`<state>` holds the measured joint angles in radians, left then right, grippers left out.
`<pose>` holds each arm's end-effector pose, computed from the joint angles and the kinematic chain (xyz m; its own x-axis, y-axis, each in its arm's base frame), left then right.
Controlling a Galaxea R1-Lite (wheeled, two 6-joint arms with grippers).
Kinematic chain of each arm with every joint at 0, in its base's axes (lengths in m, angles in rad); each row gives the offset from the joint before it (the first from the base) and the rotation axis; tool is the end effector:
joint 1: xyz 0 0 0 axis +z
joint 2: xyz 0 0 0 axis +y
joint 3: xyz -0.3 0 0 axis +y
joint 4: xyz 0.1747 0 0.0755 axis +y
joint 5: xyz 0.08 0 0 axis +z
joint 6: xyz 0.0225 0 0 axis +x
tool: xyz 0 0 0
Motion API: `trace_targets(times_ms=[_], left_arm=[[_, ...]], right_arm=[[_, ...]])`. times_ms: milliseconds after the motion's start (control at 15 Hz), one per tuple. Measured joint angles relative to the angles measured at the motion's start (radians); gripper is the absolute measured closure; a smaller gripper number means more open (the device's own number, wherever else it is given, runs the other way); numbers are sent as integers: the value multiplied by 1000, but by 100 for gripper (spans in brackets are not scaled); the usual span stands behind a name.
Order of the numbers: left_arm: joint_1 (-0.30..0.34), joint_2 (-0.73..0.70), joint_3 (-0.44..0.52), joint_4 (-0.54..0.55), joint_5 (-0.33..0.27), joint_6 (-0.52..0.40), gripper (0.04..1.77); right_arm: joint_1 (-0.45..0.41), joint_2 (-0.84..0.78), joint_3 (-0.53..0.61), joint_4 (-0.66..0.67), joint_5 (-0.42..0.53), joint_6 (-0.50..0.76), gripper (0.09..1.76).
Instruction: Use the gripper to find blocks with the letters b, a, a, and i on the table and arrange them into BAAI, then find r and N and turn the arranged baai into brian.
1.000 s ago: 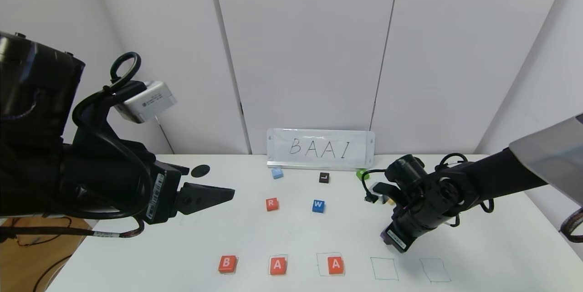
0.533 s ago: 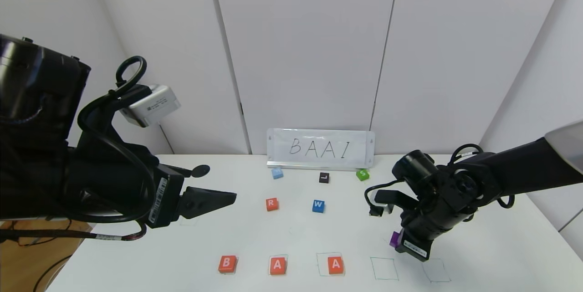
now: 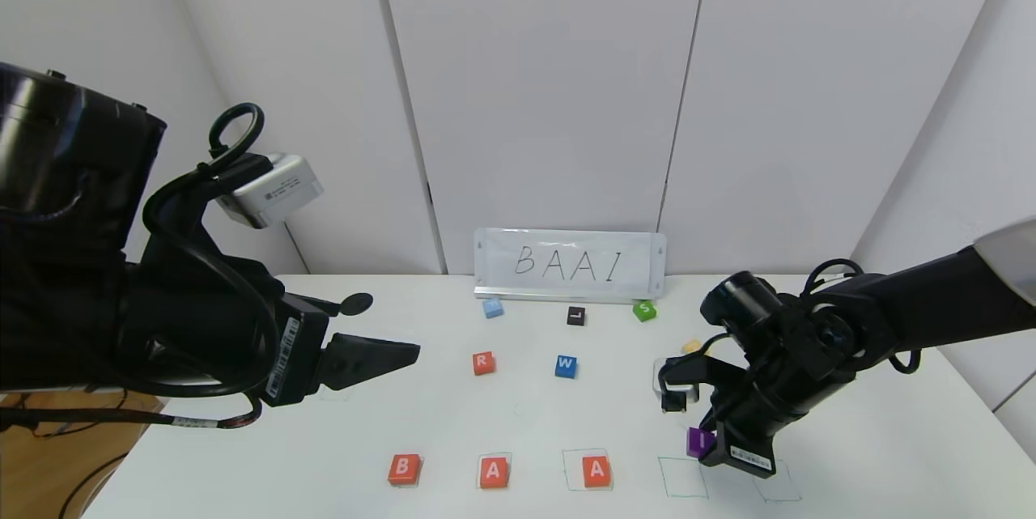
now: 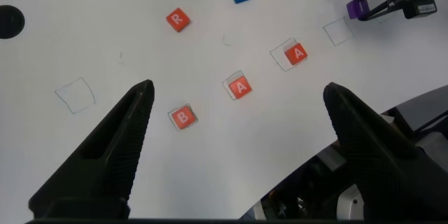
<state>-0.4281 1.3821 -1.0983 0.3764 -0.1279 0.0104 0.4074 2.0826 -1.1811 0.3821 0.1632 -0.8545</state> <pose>0.1929 -0.0912 0.2555 0.6598 -0.4413 -0.6083 0.5092 0.8578 -0.0700 0.3139 0.1394 0.0734 0.1922 0.2599 -0.9463 -0.9486 0.2963 -0.1113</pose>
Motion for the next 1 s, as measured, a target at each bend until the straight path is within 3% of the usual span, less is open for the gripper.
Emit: trace_targets(times_ms=[333,1000], left_arm=[[0,1,4,0,4,9,9],[0,1,15,-1,5,34,9]], right_arm=[[0,23,-5,3,-3,-114,132],[42,74,27,-75,-1,-133,132]])
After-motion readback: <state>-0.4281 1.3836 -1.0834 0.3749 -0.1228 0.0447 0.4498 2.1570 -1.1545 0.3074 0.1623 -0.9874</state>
